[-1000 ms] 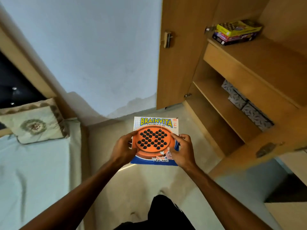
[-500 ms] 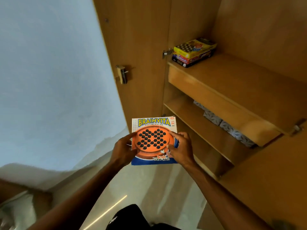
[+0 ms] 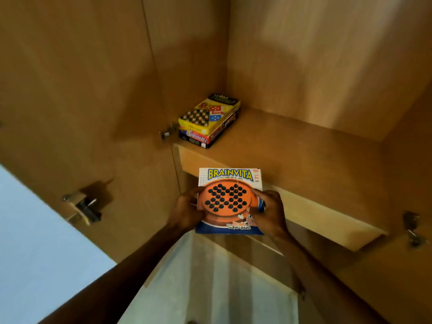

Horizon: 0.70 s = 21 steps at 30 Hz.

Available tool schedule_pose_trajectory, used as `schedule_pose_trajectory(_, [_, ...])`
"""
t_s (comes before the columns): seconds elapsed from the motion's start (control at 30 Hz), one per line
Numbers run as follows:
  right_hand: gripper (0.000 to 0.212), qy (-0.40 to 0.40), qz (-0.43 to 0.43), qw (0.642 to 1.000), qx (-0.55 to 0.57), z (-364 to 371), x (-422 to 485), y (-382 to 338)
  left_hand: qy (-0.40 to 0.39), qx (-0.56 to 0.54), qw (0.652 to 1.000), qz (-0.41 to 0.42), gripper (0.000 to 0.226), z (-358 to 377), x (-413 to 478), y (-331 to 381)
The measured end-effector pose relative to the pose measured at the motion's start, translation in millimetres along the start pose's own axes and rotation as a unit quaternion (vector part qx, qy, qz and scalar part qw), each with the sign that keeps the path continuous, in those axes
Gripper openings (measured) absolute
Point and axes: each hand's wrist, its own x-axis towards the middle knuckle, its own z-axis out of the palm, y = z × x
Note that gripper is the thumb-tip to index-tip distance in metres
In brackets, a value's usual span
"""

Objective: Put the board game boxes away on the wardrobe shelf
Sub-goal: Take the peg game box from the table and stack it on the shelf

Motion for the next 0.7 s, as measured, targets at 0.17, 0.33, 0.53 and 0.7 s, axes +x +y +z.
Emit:
schedule_pose_trajectory(0.17, [0.057, 0.046, -0.013, 0.999, -0.024, 2.4, 100.0, -7.6, 0.001, 0.001, 1.000, 0.029, 0.065, -10.8, 97.6, 34.9])
schedule_pose_trajectory(0.33, [0.051, 0.040, -0.027, 0.999, -0.011, 5.6, 207.8, -27.5, 0.063, 0.002, 0.997, 0.054, 0.056, -19.3, 193.0, 66.9])
schedule_pose_trajectory(0.53, [0.043, -0.024, -0.027, 0.998, 0.054, 16.7, 324.2, -41.5, 0.064, 0.029, 0.997, 0.024, 0.056, -32.3, 296.9, 96.7])
schedule_pose_trajectory(0.7, [0.047, -0.085, -0.004, 0.994, 0.071, 30.1, 375.7, -39.7, -0.046, -0.012, 0.999, 0.005, 0.073, -49.4, 346.6, 103.5])
